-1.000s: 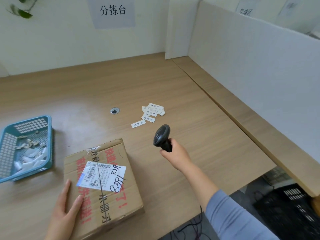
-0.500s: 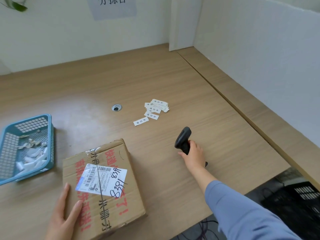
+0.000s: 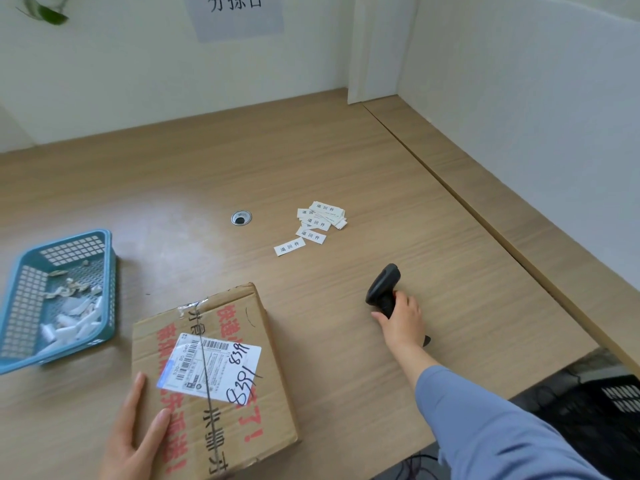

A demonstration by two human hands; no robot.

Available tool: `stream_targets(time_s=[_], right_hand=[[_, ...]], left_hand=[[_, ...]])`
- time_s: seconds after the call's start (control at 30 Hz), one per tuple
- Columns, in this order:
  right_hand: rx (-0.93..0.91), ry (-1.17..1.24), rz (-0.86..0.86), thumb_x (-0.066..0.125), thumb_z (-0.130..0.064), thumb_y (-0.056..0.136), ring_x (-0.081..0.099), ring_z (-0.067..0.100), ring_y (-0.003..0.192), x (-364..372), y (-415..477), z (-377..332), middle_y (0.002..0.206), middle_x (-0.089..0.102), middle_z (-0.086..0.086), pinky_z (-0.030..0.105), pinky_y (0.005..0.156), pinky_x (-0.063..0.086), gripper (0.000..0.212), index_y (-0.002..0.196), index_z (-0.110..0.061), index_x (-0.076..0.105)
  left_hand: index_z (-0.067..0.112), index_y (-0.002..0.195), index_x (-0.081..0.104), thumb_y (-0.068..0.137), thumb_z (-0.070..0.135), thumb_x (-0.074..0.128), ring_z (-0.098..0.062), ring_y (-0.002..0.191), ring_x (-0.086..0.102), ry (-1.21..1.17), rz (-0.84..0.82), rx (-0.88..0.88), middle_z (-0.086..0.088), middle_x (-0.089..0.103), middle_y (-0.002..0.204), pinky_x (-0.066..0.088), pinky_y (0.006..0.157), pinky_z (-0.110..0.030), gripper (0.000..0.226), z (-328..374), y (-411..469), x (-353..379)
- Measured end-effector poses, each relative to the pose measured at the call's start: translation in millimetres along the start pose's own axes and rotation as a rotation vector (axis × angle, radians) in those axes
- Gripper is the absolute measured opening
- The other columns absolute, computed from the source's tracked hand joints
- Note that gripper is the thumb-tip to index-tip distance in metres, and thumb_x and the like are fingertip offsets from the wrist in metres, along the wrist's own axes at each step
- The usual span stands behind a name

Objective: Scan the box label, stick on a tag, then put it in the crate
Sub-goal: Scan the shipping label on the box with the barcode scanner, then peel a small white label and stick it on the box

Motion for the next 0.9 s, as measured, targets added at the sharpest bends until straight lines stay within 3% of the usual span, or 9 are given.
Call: stream_targets(time_s=[0.3, 0.47, 0.67, 0.8, 0.9], right_hand=[[0.039, -0.023, -0.015, 0.071, -0.036, 0.082, 0.048, 0.029, 0.117, 3.5, -2.8, 1.8, 0.125, 0.052, 0.013, 0.035, 0.093, 0.040, 0.060, 0.129, -0.010, 0.045], [0.060, -0.047, -0.027, 0.071, -0.036, 0.082, 0.047, 0.029, 0.118, 5.3, -1.6, 1.6, 0.129, 0.051, 0.013, 0.035, 0.094, 0.040, 0.061, 0.129, -0.010, 0.044], [0.081, -0.018, 0.015, 0.074, -0.042, 0.077, 0.043, 0.031, 0.125, 2.1, -6.1, 0.4, 0.134, 0.046, 0.016, 0.036, 0.102, 0.036, 0.073, 0.131, -0.005, 0.041], [-0.053, 0.174, 0.145, 0.067, -0.034, 0.086, 0.032, 0.034, 0.138, -0.6, -37.3, -22.5, 0.151, 0.031, 0.018, 0.042, 0.111, 0.030, 0.074, 0.145, -0.005, 0.034], [-0.217, 0.384, 0.021, 0.059, -0.032, 0.092, 0.029, 0.022, 0.143, 7.4, -74.6, -48.9, 0.153, 0.035, 0.006, 0.035, 0.116, 0.025, 0.061, 0.146, -0.015, 0.037]], left_hand=[[0.054, 0.119, 0.042, 0.086, 0.006, 0.064, -0.021, 0.124, 0.048, -0.019, -0.016, 0.017, 0.001, 0.045, 0.144, 0.033, 0.109, -0.040, 0.062, -0.2, 0.6, -0.8], [0.062, 0.114, 0.045, 0.086, 0.008, 0.064, -0.023, 0.128, 0.047, -0.015, -0.032, 0.009, 0.001, 0.045, 0.145, 0.033, 0.110, -0.045, 0.064, -6.8, 3.6, -2.7], [0.050, 0.124, 0.038, 0.087, 0.005, 0.062, -0.017, 0.122, 0.046, -0.036, -0.053, 0.023, 0.000, 0.043, 0.145, 0.031, 0.109, -0.038, 0.062, 0.6, 1.4, -1.0], [0.047, 0.128, 0.036, 0.087, 0.006, 0.062, -0.014, 0.123, 0.044, -0.059, -0.058, 0.035, 0.002, 0.042, 0.144, 0.030, 0.110, -0.037, 0.063, 2.7, 0.1, -0.9], [0.041, 0.132, 0.035, 0.087, 0.005, 0.061, -0.013, 0.126, 0.042, -0.075, -0.069, 0.041, 0.002, 0.040, 0.146, 0.029, 0.111, -0.036, 0.063, -0.3, 0.5, -0.9]])
Point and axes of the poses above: each hand's wrist, its own y-axis towards the middle knuckle, its own x-axis out of the palm, z = x × y, the point moved 4 cm from there along y, towards the middle knuckle
